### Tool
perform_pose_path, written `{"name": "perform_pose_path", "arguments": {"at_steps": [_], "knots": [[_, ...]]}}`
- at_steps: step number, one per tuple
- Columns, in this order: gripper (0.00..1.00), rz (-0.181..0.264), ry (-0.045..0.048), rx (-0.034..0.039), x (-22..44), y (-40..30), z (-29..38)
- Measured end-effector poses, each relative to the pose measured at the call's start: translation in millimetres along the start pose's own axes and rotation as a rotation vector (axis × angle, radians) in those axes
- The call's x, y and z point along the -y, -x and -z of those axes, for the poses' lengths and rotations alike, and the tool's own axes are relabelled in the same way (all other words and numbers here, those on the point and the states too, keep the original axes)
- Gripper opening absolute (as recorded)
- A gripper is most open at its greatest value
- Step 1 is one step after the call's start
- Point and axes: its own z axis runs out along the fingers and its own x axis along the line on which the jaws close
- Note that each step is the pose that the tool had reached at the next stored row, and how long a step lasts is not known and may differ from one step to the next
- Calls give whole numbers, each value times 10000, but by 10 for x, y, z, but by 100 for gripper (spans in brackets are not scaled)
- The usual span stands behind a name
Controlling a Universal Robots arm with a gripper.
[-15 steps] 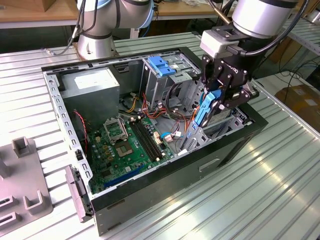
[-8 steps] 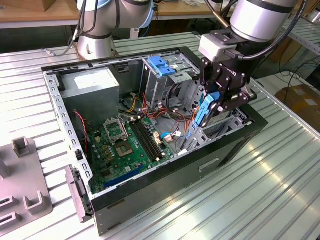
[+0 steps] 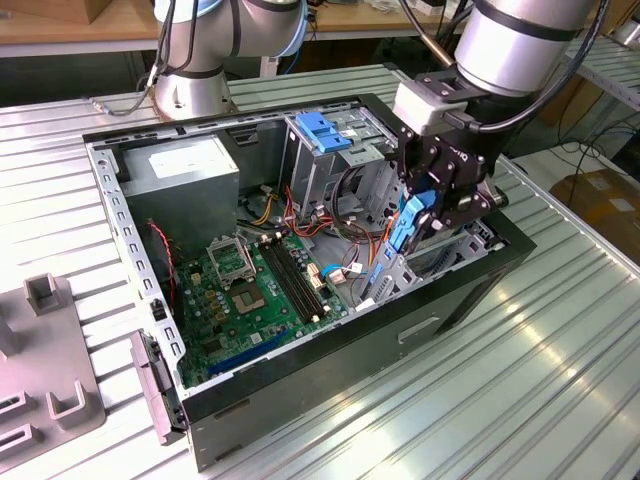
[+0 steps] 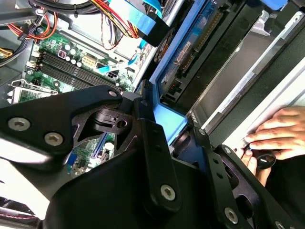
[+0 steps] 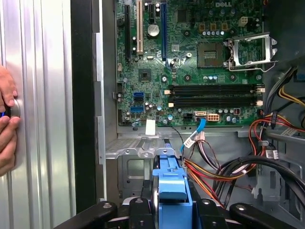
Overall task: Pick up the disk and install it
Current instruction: 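Insert the disk into the insertion slot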
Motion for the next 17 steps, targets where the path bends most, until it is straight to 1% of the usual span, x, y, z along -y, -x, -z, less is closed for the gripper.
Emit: {"name": "perform_pose_path", "arguments": {"at_steps": [4,5,6,7,9,10,11,12,13,15,16,17], "knots": [[37,0,-2,0,0,0,-5],[44,0,0,-2,0,0,-5],[44,0,0,-1,0,0,-5],[51,0,0,-2,0,0,-5],[51,0,0,-2,0,0,-9],[36,0,-1,-2,0,0,-9],[30,0,0,-2,0,0,-9],[30,0,0,-2,0,0,-9],[18,0,0,-2,0,0,-10],[18,0,-1,-2,0,0,-10],[11,0,0,-2,0,0,-10],[11,0,0,-3,0,0,-10]]}}
